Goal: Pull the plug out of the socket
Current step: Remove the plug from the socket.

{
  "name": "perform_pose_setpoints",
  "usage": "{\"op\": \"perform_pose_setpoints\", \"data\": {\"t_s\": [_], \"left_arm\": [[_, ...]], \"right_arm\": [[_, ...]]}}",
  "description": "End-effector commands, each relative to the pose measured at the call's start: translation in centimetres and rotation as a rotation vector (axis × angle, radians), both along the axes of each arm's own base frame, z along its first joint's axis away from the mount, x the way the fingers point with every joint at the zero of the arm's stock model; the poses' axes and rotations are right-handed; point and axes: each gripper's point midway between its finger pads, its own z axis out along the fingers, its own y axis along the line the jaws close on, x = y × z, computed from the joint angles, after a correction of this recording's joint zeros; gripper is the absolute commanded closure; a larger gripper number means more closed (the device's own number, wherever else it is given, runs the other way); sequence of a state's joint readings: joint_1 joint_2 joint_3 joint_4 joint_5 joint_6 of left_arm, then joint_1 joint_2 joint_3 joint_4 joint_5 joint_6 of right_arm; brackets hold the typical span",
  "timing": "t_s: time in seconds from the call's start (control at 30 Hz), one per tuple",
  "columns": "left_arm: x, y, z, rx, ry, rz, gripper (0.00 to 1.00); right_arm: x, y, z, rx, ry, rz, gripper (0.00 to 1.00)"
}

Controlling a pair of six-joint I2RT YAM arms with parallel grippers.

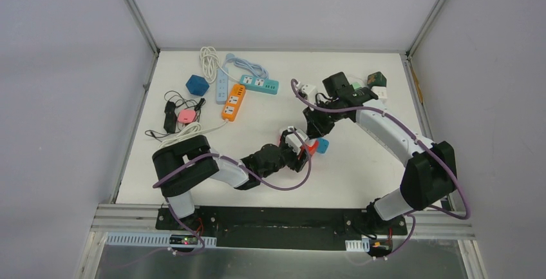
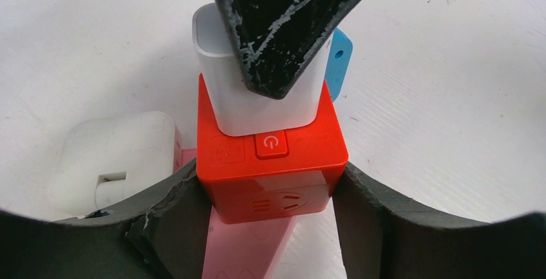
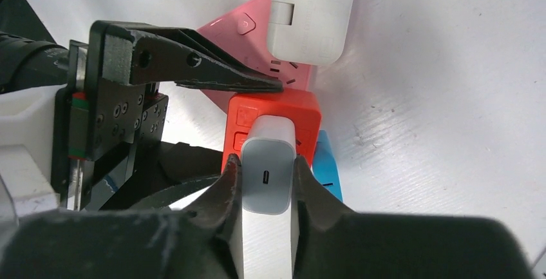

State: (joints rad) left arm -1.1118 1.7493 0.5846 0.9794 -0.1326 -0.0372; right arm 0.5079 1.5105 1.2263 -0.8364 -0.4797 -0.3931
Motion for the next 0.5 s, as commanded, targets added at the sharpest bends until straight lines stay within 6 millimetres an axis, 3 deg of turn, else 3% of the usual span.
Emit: {"op": "perform_pose_setpoints", "data": {"t_s": [0.0, 0.13, 0.27, 0.47], "left_arm": [[0.2, 0.1, 0.1, -0.006, 0.015, 0.019, 1.0], [0.4, 0.3, 0.0, 0.0, 0.018, 0.037, 1.0], [0.3, 0.4, 0.0, 0.003, 0.014, 0.034, 1.0], [-0.1, 0.7, 0.0, -0.001, 0.014, 0.022, 1.0]], "right_arm": [[-0.7, 0.9, -0.1, -0.02, 0.019, 0.024, 1.0], [-1.1, 1.5, -0.4, -0.076, -0.065, 0.049, 1.0], [-2.1, 2.3, -0.3, -0.037, -0.009, 0.074, 1.0], [-0.9, 0.2, -0.6, -0.037, 0.054, 0.016, 1.0]]}}
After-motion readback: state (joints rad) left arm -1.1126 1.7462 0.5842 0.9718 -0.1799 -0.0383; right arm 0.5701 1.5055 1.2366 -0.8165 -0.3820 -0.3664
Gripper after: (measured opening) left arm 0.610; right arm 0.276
